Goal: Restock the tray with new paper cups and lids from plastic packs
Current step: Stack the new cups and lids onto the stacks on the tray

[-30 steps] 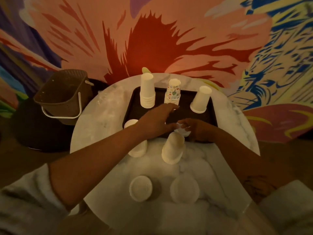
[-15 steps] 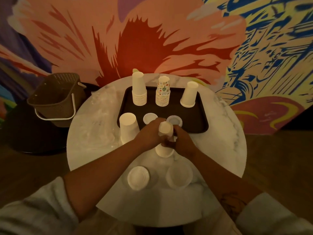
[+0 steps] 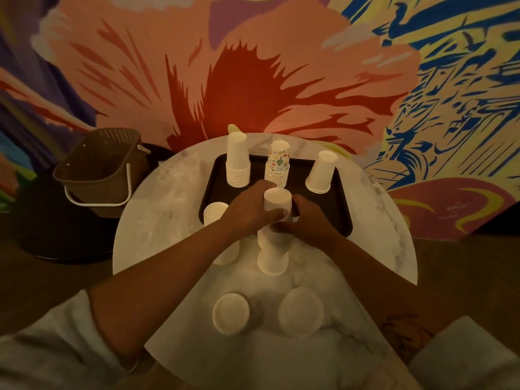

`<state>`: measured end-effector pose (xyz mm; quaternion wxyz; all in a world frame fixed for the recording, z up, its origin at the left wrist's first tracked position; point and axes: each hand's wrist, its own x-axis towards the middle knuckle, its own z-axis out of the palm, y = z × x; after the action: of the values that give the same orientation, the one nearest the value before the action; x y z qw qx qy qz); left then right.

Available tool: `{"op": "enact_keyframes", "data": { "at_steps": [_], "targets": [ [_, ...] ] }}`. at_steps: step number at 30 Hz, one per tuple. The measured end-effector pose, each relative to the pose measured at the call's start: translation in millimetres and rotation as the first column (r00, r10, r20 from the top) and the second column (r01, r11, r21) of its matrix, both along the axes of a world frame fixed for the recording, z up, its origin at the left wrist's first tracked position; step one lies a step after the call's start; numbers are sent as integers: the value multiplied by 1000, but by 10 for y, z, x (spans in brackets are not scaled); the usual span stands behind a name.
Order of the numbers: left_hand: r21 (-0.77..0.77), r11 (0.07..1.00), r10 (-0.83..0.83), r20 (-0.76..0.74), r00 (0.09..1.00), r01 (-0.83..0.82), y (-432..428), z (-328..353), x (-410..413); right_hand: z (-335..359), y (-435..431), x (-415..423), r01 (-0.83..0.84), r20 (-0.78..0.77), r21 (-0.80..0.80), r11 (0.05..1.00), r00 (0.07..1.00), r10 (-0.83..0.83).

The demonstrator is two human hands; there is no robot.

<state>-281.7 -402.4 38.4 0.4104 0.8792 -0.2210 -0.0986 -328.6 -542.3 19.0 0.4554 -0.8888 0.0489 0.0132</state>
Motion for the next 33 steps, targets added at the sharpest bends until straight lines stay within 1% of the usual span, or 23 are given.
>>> {"op": "enact_keyframes", "data": {
  "at_steps": [5,9,14,16,21,24,28,33],
  "targets": [
    [-10,999,37,92,995,-36,-36,320,218,385,-91,245,-54,29,12,998,998,54],
    [-61,997,62,189,980,-52,-39,628,504,662,-140,598,-82,103,3,997,991,81],
    [-146,985,123,236,964,-90,25,803,971,812,-68,1171,-77,214,-6,997,974,77],
    [-179,976,166,245,955,-123,51,817,1175,816,-7,1404,-77,252,13,997,965,71],
    [-251,946,265,234,935,-205,83,768,1623,697,122,1953,-74,324,80,994,945,45],
    [-258,934,307,230,923,-247,55,630,1818,549,154,2196,-64,347,110,992,937,22],
    [-247,921,351,182,919,-302,24,352,1986,249,173,2410,-40,318,123,992,948,-1],
    [-194,931,337,127,933,-310,75,25,2075,-145,187,2521,-46,250,116,992,968,16]
  ]
}}
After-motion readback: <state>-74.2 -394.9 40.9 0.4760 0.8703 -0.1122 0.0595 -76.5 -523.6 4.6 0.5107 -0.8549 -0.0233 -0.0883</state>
